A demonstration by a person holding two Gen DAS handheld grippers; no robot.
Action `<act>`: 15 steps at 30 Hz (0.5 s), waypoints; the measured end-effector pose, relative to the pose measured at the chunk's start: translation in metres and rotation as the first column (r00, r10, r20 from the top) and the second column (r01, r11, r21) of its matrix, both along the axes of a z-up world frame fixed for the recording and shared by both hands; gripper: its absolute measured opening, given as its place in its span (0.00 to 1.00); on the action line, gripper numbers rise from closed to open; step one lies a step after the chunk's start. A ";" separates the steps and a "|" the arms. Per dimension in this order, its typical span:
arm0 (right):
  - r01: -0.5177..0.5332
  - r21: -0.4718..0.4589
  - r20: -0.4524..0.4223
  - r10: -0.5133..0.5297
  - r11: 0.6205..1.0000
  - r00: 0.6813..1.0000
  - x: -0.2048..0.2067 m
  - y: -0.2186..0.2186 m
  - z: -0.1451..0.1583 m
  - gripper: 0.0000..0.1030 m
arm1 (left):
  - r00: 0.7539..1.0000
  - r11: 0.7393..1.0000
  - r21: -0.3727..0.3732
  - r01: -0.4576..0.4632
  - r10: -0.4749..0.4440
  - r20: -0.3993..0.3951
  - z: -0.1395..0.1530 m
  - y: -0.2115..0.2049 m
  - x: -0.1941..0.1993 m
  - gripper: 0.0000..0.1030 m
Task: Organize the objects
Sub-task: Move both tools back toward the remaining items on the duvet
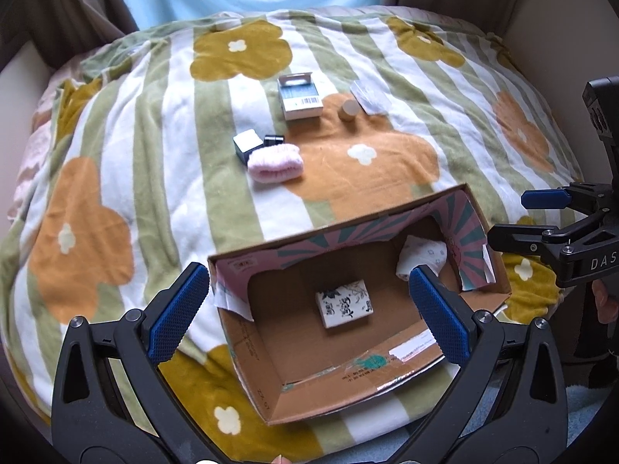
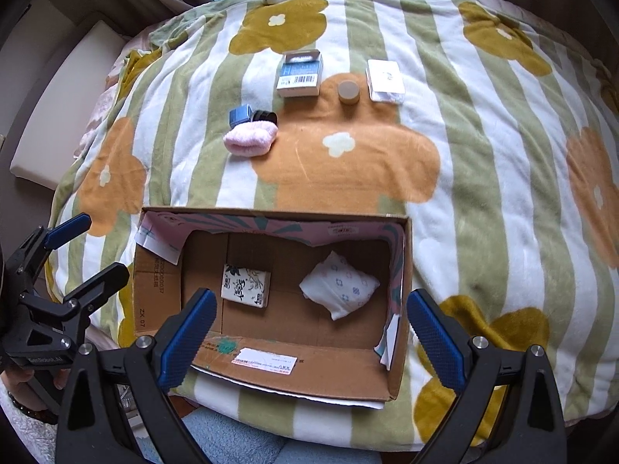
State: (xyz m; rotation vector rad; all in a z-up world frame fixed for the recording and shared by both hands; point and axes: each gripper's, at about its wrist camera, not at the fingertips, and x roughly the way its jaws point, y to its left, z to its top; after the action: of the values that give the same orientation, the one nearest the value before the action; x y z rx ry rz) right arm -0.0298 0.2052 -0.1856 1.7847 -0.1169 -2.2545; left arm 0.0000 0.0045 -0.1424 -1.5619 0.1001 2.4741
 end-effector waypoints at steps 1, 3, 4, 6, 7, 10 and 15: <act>0.001 -0.001 -0.006 -0.001 1.000 1.000 -0.002 0.001 0.002 0.95 | 1.000 1.000 0.000 -0.003 0.003 -0.002 0.002 0.000 -0.003 1.00; 0.004 0.001 -0.017 -0.004 1.000 1.000 -0.007 0.002 0.006 0.95 | 1.000 1.000 0.002 -0.009 0.009 -0.002 0.005 -0.001 -0.009 1.00; 0.005 0.003 -0.023 -0.005 1.000 1.000 -0.010 0.002 0.009 0.95 | 1.000 1.000 0.004 -0.013 0.013 -0.002 0.007 -0.002 -0.013 1.00; 0.004 0.009 -0.038 -0.003 1.000 0.999 -0.018 0.002 0.014 0.95 | 1.000 1.000 -0.001 -0.025 0.025 -0.005 0.011 -0.004 -0.021 1.00; 0.001 0.012 -0.042 0.000 1.000 0.999 -0.022 0.003 0.015 0.95 | 1.000 1.000 -0.001 -0.028 0.028 -0.007 0.012 -0.004 -0.025 1.00; 0.003 0.023 -0.061 -0.002 1.000 0.998 -0.036 0.003 0.020 0.95 | 0.999 0.999 0.007 -0.049 0.049 -0.015 0.017 -0.007 -0.039 1.00; 0.030 -0.002 -0.084 -0.030 1.000 0.996 -0.066 0.004 0.022 0.95 | 0.995 0.995 0.015 -0.095 0.095 0.013 0.009 -0.012 -0.074 1.00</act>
State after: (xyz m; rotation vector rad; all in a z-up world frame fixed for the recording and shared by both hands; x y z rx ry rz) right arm -0.0954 0.2095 -0.1631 1.6960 -0.1290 -2.3454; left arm -0.0739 -0.0078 -0.1335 -1.6105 0.0048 2.5302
